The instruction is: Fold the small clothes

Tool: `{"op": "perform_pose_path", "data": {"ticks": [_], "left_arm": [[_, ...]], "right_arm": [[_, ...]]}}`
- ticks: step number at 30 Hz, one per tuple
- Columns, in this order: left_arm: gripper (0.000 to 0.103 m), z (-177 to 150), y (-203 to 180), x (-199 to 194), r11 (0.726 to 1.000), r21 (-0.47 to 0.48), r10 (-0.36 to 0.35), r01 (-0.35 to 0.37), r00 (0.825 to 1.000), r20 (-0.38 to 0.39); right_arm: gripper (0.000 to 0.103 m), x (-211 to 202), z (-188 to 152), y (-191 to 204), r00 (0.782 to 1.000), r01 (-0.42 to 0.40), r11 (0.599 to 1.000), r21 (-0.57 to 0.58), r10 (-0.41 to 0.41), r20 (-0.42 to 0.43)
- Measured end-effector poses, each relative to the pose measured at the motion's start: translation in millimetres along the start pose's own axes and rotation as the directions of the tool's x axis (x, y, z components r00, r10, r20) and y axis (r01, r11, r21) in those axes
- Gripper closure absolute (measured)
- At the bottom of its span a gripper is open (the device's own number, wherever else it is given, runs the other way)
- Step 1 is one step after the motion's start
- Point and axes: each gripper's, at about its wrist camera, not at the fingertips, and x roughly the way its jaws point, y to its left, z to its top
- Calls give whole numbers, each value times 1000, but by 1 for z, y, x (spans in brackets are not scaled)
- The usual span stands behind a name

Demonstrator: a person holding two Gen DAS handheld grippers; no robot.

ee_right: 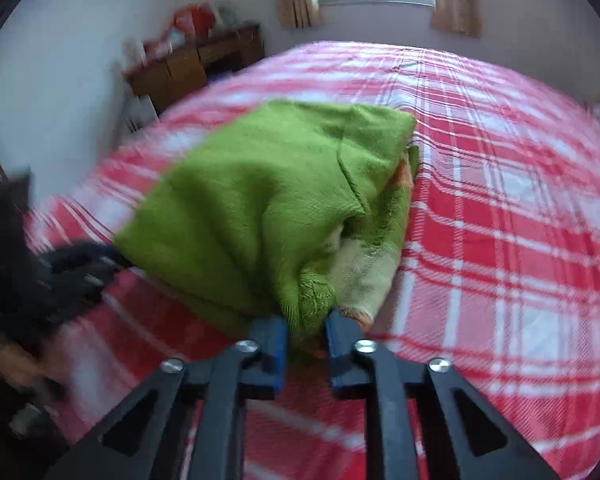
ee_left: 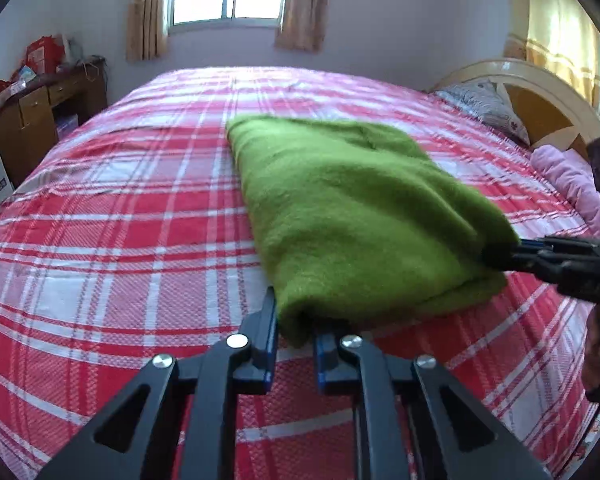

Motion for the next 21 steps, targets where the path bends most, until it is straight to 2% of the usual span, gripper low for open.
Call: {"op": "perform_pose_path", "data": {"ticks": [2,5,8,10,12,14,16,17,18,21], "left_arm": [[88,-1,8,-11,999,-31,-32,32,999,17],[88,-9,25,-15,997,-56,-48,48,999,2],[83,-18,33,-17,1000,-23,-8,7,1000,-28],[83,-26,41,-22,1000,-19,13,-13,999,-48],[82,-23,48,-28,1000,-26,4,-5,999,-43],[82,-18,60,-40,999,-50,7,-8,1000,-16],[82,-5,68,-45,997,-71,26,-24,999,21],[82,3,71,-44,996,-80,35,-32,999,39],[82,11,71,-40,996,-84,40,-36,998,48],[80,38,56,-20,996,-88,40,-34,997,62]], "right_arm": [[89,-14,-4,-8,996,-78,993,92,74,48],[90,-17,-19,-27,991,-130,970,207,120,64],[89,-5,-38,-41,989,-148,941,306,137,57],[89,-7,-42,-45,987,-157,932,326,138,80],[83,-14,-41,-43,990,-135,937,322,114,81],[82,-24,-38,-40,996,-76,949,305,56,73],[82,-39,-35,-38,994,53,957,286,-80,81],[82,-49,-32,-34,978,151,951,271,-183,98],[82,-57,-27,-28,965,193,949,249,-230,126],[82,-67,-2,2,957,168,974,154,-198,210]]}}
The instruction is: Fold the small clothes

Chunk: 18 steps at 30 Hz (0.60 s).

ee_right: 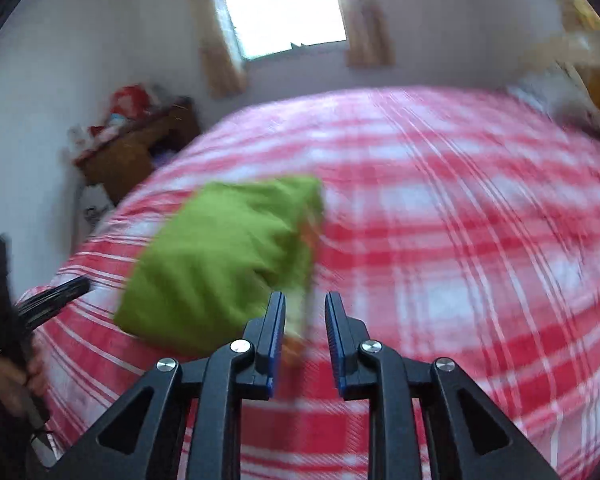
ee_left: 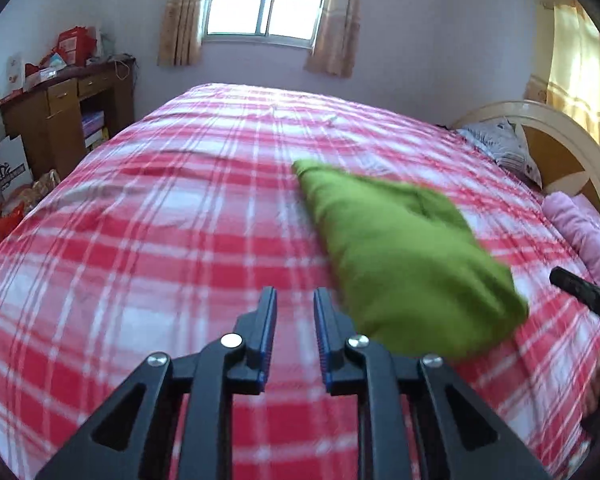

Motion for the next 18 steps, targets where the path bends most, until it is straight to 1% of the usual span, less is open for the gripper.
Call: {"op": "perform_pose_path", "data": {"ticks": [1,2,4,5,6,8,9,10,12,14,16,18], "left_arm": [[77,8,-12,10,1000,9,-4,4,1000,3],[76,12,-21,18,1000,20,-6,6,1000,6],[76,19,-43,38,998,50,25,-26,1000,6],[76,19,-53,50,997,59,45,-45,999,-11],[76,18,-55,55,996,64,68,-67,997,-21],[76,14,-65,71,986,93,141,-137,989,-35],[76,12,-68,73,982,107,159,-155,987,-30],[76,10,-74,73,973,135,192,-189,981,-10],[78,6,-83,73,954,190,232,-231,972,18],[80,1,-88,75,937,234,258,-261,965,41],[80,1,-88,75,933,237,270,-272,962,42],[80,3,-86,75,937,222,269,-268,963,31]], "right_arm": [[82,5,8,16,1000,-24,999,-40,25,6],[82,11,12,26,999,-37,997,-64,37,7],[82,32,20,46,999,-36,992,-119,37,6],[82,47,23,50,1000,-29,991,-133,29,-7],[82,58,22,53,1000,-23,990,-136,20,-24],[83,95,16,48,993,23,989,-144,-39,-115],[83,108,11,42,987,37,989,-143,-58,-147],[83,112,8,35,993,29,991,-130,-44,-113],[84,110,7,24,996,2,995,-97,-11,-94],[84,109,4,21,997,-7,996,-85,1,-78],[83,108,2,24,998,0,995,-96,-6,-63],[83,106,1,25,999,10,994,-107,-15,-51]]}}
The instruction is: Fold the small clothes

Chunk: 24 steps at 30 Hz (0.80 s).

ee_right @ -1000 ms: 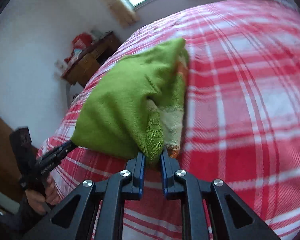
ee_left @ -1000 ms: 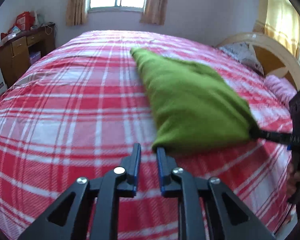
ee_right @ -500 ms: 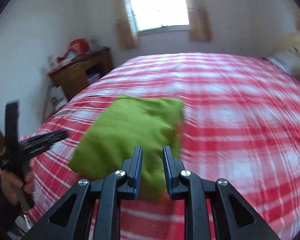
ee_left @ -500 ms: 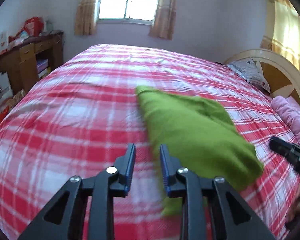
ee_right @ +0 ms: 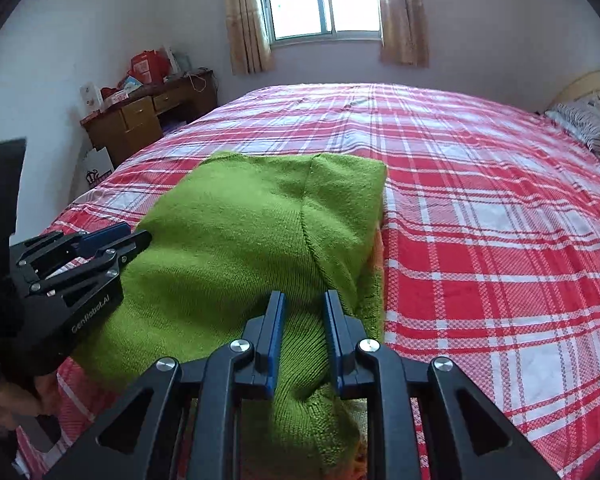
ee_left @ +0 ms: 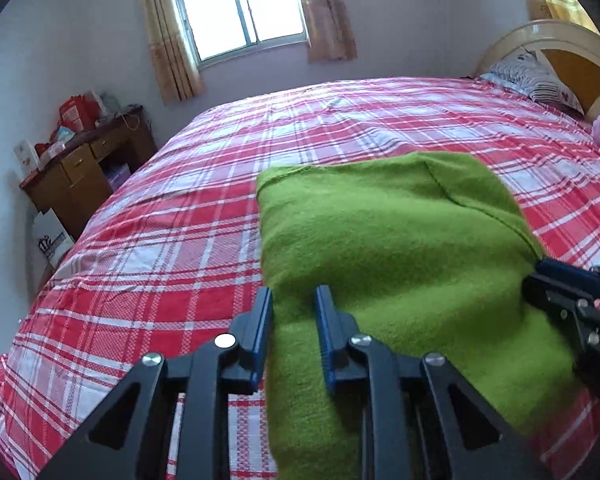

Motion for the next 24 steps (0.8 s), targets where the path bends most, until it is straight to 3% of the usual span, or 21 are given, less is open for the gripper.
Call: {"op": "perform_pose_path", "data": {"ticks": [5,8,10,11,12,14,16,20,24], "left_arm": [[74,5,-3,-11,999,27,24,-23,1000,-13],[52,6,6,-22,1000,-4,29,-29,999,-21],[27,6,14,-30,999,-39,12,-12,1000,-20],[25,5,19,-35,998,-54,8,-9,1000,-17],[24,4,22,-39,998,-61,10,-11,1000,-9],[24,2,25,-46,998,-55,32,-32,999,3],[23,0,27,-50,998,-47,45,-44,999,8],[16,-4,34,-54,996,-80,30,-30,1000,-5],[14,-7,37,-55,997,-77,24,-25,1000,-15]], "right_arm": [[81,-1,-1,-3,1000,-15,1000,8,15,24],[81,-3,-2,-1,999,-4,1000,0,4,34],[81,-8,-4,2,998,19,1000,-10,-18,60],[69,-14,-6,3,994,55,998,-8,-54,95],[38,-20,-7,2,988,97,995,9,-97,123],[13,-34,-11,-7,972,139,988,71,-150,182],[13,-42,-14,-19,964,136,980,145,-164,208],[13,-34,-21,-52,982,100,946,308,-143,121],[13,-25,-35,-87,994,32,869,494,-77,72]]}}
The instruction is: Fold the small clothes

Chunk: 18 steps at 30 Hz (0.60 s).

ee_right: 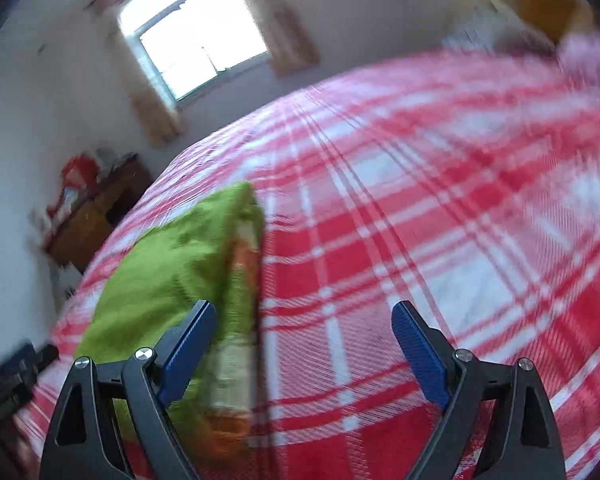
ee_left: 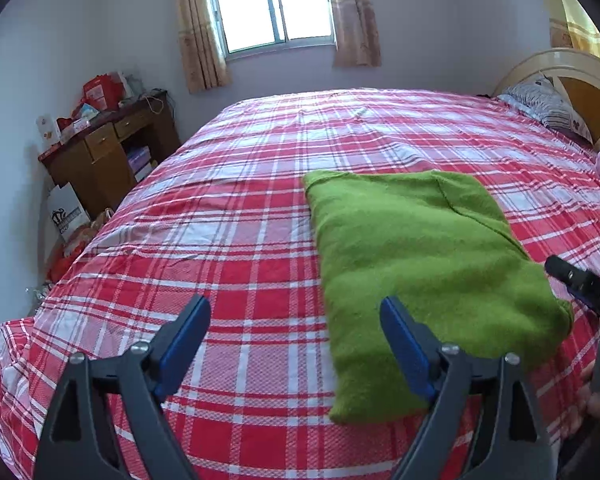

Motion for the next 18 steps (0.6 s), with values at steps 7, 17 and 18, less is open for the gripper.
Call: {"op": "perform_pose_path", "data": {"ticks": [7,17,18], "left_arm": [[14,0,13,12,989,-40,-143,142,989,-26],[24,52,37,92,845,-320,-465,429,884,-43],[27,54,32,102,833,-331,-488,442,871,-64]], "right_arm": [[13,-3,-5,-8,999,-45,998,53,44,14],[13,1,-3,-11,998,-67,996,61,66,14],[13,2,-2,-12,998,-68,996,62,68,15]]}}
